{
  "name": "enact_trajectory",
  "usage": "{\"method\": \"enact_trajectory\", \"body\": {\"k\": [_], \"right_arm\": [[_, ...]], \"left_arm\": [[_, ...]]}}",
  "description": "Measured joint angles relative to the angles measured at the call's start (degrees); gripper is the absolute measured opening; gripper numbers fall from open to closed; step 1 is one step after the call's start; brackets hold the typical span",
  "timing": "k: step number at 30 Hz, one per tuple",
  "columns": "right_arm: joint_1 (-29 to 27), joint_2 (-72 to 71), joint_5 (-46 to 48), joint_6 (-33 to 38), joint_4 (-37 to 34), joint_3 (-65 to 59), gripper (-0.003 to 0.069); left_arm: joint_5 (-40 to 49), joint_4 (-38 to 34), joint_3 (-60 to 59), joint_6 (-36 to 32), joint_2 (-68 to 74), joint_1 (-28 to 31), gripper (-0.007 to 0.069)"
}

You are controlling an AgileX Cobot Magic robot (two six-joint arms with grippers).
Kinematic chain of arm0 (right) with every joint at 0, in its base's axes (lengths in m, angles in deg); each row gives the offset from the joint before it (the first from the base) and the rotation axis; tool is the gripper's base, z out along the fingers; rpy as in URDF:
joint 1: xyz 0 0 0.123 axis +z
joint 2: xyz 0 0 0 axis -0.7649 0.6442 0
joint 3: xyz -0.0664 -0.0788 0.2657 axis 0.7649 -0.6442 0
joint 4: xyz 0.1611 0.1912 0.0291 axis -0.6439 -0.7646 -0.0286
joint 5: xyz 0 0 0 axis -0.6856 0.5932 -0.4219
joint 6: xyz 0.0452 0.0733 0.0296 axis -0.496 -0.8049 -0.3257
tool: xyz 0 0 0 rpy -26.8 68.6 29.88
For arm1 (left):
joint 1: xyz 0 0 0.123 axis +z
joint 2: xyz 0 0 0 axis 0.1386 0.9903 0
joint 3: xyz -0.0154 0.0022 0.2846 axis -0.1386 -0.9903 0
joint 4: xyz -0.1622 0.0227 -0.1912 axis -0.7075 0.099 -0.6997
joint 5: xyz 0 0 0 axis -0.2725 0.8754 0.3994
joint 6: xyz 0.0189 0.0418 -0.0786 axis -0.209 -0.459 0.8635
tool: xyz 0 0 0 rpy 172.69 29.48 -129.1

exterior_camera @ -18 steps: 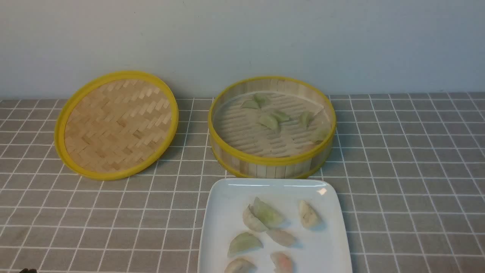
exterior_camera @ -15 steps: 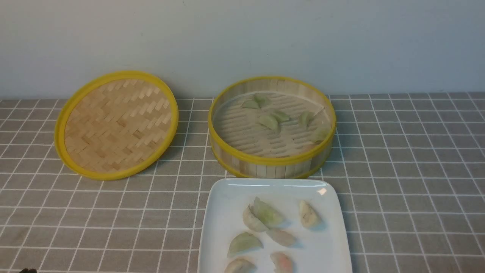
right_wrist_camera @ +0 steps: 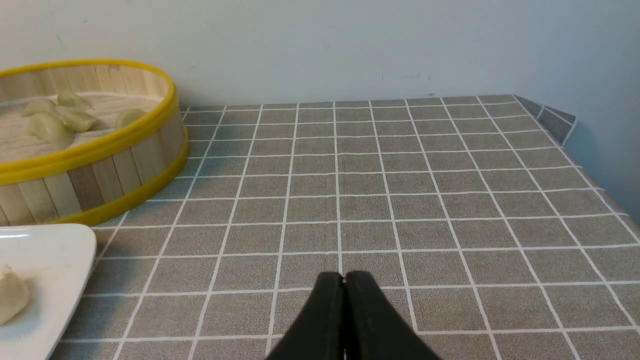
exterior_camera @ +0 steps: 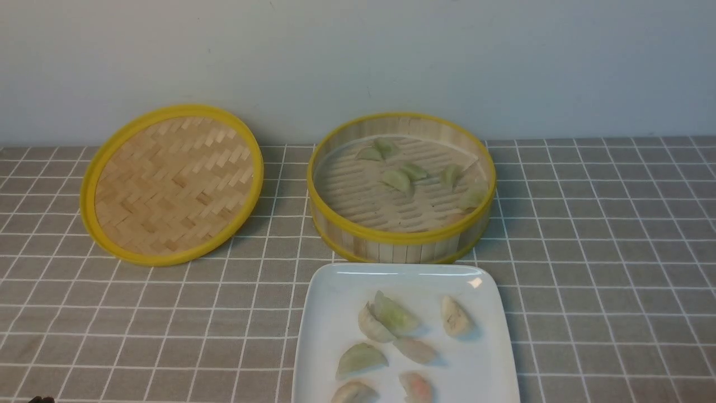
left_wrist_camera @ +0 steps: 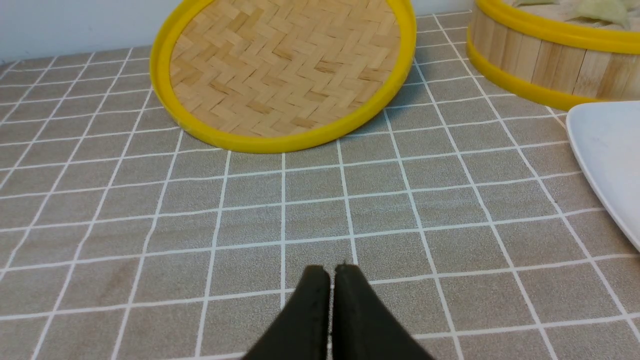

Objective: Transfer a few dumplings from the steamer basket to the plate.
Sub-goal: Use the right arm to grab a dumpling from inside the steamer

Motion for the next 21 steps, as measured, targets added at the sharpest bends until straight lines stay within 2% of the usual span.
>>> {"method": "enact_trajectory", "body": {"k": [14,17,20,21], "right_arm": [[0.00,0.00,0.00,-0.13,-0.29,0.00,-0.0015],[0.00,0.00,-1.64,-2.78,-6.00,-0.15,-0.0015],[0.00,0.00,-8.91,-7.95,-17.84,-0.25,-0.0015],[0.00,0.00,-9.57,-8.73,-18.71,-0.25,-0.0015]], "left_arm": [[0.00,0.00,0.00,0.00,0.00,0.00,-0.0005],[0.00,0.00,0.00,0.00,0.00,0.00,-0.0005],[0.00,0.00,0.00,0.00,0.00,0.00,-0.0005],[0.00,0.00,0.00,0.00,0.00,0.00,-0.0005]]}}
